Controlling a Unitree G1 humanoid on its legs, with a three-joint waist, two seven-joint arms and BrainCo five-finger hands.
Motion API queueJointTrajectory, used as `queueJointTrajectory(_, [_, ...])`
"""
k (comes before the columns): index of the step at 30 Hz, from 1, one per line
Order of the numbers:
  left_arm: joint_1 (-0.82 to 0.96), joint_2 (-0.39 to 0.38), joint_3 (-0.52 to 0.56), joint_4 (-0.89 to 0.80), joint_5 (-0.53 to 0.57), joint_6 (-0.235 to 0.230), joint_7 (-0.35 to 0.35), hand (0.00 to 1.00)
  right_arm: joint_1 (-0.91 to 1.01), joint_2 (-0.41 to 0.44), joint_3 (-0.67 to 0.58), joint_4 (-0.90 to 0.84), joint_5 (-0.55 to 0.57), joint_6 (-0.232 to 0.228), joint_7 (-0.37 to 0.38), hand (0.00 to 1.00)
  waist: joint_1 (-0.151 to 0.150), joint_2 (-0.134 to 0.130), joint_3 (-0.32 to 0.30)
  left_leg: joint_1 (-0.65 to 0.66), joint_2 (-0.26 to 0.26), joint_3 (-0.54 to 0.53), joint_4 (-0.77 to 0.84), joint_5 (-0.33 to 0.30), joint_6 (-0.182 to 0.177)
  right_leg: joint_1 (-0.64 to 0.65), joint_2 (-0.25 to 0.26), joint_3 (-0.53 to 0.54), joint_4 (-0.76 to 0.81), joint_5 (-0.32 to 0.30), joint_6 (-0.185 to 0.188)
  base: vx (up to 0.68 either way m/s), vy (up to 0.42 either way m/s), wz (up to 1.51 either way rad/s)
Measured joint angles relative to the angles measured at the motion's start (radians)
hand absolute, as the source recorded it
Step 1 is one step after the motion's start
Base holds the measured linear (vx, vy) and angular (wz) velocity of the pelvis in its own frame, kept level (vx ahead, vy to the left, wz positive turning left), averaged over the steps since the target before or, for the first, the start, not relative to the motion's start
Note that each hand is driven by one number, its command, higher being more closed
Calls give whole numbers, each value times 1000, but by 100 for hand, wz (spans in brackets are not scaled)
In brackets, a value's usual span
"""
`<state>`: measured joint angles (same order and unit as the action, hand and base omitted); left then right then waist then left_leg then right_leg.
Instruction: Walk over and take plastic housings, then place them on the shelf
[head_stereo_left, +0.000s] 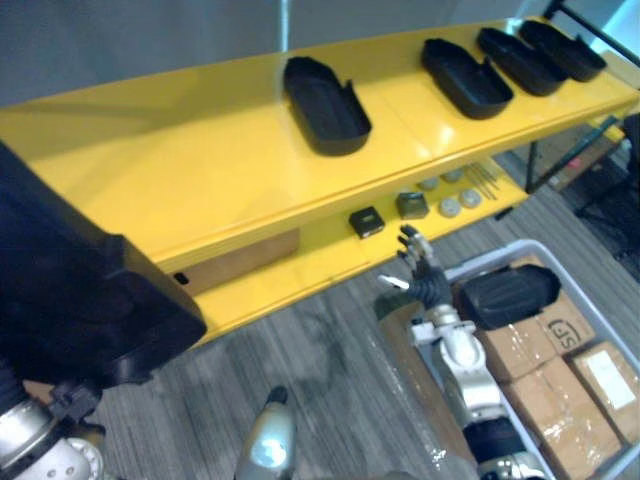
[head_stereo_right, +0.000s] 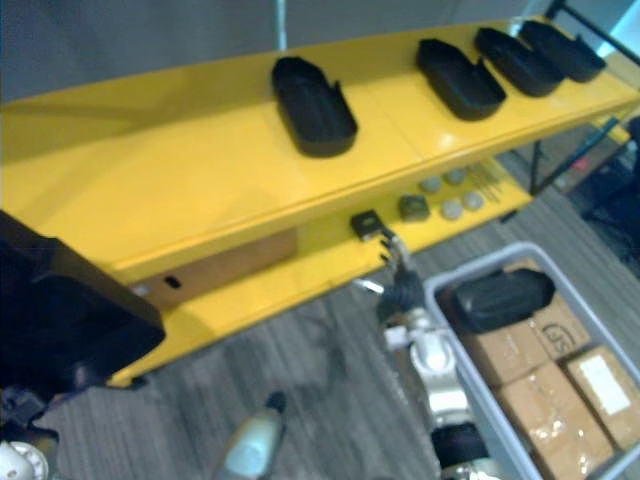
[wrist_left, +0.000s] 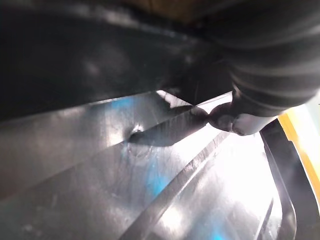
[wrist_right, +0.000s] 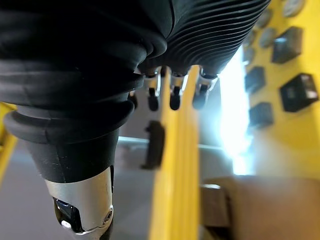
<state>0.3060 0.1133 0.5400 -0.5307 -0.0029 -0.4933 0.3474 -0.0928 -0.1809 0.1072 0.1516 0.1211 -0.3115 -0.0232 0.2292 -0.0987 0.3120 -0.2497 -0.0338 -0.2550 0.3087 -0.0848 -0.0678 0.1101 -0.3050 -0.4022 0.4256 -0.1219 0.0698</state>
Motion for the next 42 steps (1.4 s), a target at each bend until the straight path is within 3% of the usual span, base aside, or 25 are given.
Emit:
queueJointTrajectory(2, [-3, -2, -25, 2, 0, 0, 0, 100, 0, -3, -10, -31, -21, -11, -2, 0, -3, -3, 9, -16, -8, -22, -5, 31, -21, -1, 11, 0, 0, -21, 22, -55, -117, 42])
queueJointTrajectory(4, [1, -2, -57, 2, 3, 0, 4, 100, 1, -16, -34, -52, -43, -24, -3, 0, -8, 17, 31, -16, -5, -32, -39, 65, -30, -3, 16, -3, -4, -43, 45, -66, -97, 15])
queueJointTrajectory(9, [-14, 1, -73, -3, 11, 1, 71, 100, -31, -49, -49, -55, -57, -41, -6, 0, -30, 41, 54, -14, 10, -10, -108, 120, -38, -7, 26, 2, -69, -69, 52, -80, -57, -13])
queueJointTrajectory(15, [-34, 1, -83, -3, 14, 1, 74, 100, -125, -38, -78, -63, -56, -100, -87, 0, -31, 52, 78, -19, 7, -6, -92, 124, -38, 10, 26, 1, -83, -122, 47, -103, -39, -2])
queueJointTrajectory(18, [-28, -2, -81, -15, 23, -2, 56, 100, -109, 0, -127, -74, -55, -116, -140, 0, -29, 54, 101, -52, 2, 60, 64, 46, -30, 68, 3, -11, -79, -209, 50, -81, 26, 9])
queueJointTrajectory(20, [1, -3, -74, -27, 45, -9, 36, 100, -53, 27, -155, -81, -55, -116, -173, 0, -26, 40, 104, -80, 7, 143, 246, -33, 45, 106, -8, -13, -82, -242, 8, 29, 120, 6])
queueJointTrajectory(21, [40, -2, -69, -43, 56, -22, 26, 100, 5, 44, -165, -115, -55, -118, -187, 0, -27, 57, 83, -77, 8, 204, 307, -119, 78, 136, 9, -13, -93, -241, -25, 134, 101, 6])
queueJointTrajectory(22, [49, -2, -65, -46, 58, -34, 20, 100, 32, 47, -167, -133, -55, -126, -196, 0, -32, 61, 73, -84, 10, 201, 321, -160, 61, 127, 11, 4, -50, -225, -37, 164, 145, 21])
queueJointTrajectory(25, [32, 9, -43, -46, 61, -41, 15, 100, 53, 67, -162, -141, -59, -136, -197, 0, -40, 49, 63, -83, 4, 206, 325, -193, 94, -73, -27, 170, 264, -52, -33, 148, 257, 3])
queueJointTrajectory(26, [10, 32, -38, -45, 60, -38, 21, 100, 38, 67, -165, -137, -61, -145, -196, 0, -51, 52, 65, -68, 3, 198, 319, -200, 107, -141, -23, 211, 369, -85, 1, 214, 176, 2])
queueJointTrajectory(28, [-33, 64, -39, -39, 60, -30, 22, 100, 14, 60, -169, -133, -83, -145, -192, 0, -65, 56, 67, -16, -2, 192, 286, -203, 117, -211, -1, 235, 404, -152, 18, 232, 117, 4])
queueJointTrajectory(31, [-108, 108, -55, 1, 53, -3, 23, 100, -5, 13, -217, -147, -97, -142, -167, 0, -93, 83, 35, 56, -8, 167, 225, -204, 99, -316, 91, 340, 194, -170, 27, 276, 35, 35])
queueJointTrajectory(32, [-126, 117, -59, 17, 50, 16, 27, 100, -3, -16, -248, -156, -96, -139, -155, 0, -122, 98, 15, 60, -18, 128, 225, -209, 92, -339, 117, 401, 113, -155, 50, 282, -35, 98])
queueJointTrajectory(34, [-132, 116, -80, 36, 40, 34, 40, 100, 2, -43, -292, -187, -94, -117, -140, 0, -140, 93, 4, 93, -32, 80, 220, -221, 71, -357, 124, 449, 52, -126, 83, 284, -120, 102])
queueJointTrajectory(36, [-104, 113, -122, 35, 44, 59, 43, 100, 2, -54, -317, -200, -90, -104, -116, 0, -132, 50, -35, 117, -50, 58, 202, -238, 41, -353, 106, 424, 2, -56, 53, 379, -315, 88])
queueJointTrajectory(37, [-90, 113, -129, 34, 44, 61, 42, 100, 0, -57, -316, -206, -82, -103, -105, 0, -131, 43, -44, 115, -51, 55, 205, -245, 30, -346, 111, 418, -17, -24, 45, 355, -357, 88])
queueJointTrajectory(38, [-77, 86, -142, 36, 46, 67, 36, 100, -7, -76, -317, -211, -69, -103, -98, 0, -137, 59, -49, 109, -29, 41, 225, -258, 8, -331, 123, 390, -13, 0, 81, 260, -303, 71])
queueJointTrajectory(40, [-37, 26, -155, 34, 42, 85, 22, 100, -27, -115, -312, -209, -53, -100, -85, 0, -126, 117, -59, 102, 50, 56, 206, -259, -28, -311, 176, 336, -36, 10, 45, 276, -345, 47])
queueJointTrajectory(42, [-34, 25, -157, 35, 52, 90, 22, 100, -30, -125, -317, -209, -53, -101, -89, 0, -137, 137, -62, 112, 99, 144, 140, -231, -69, -296, 185, 303, -54, 8, 30, 166, -230, 35])
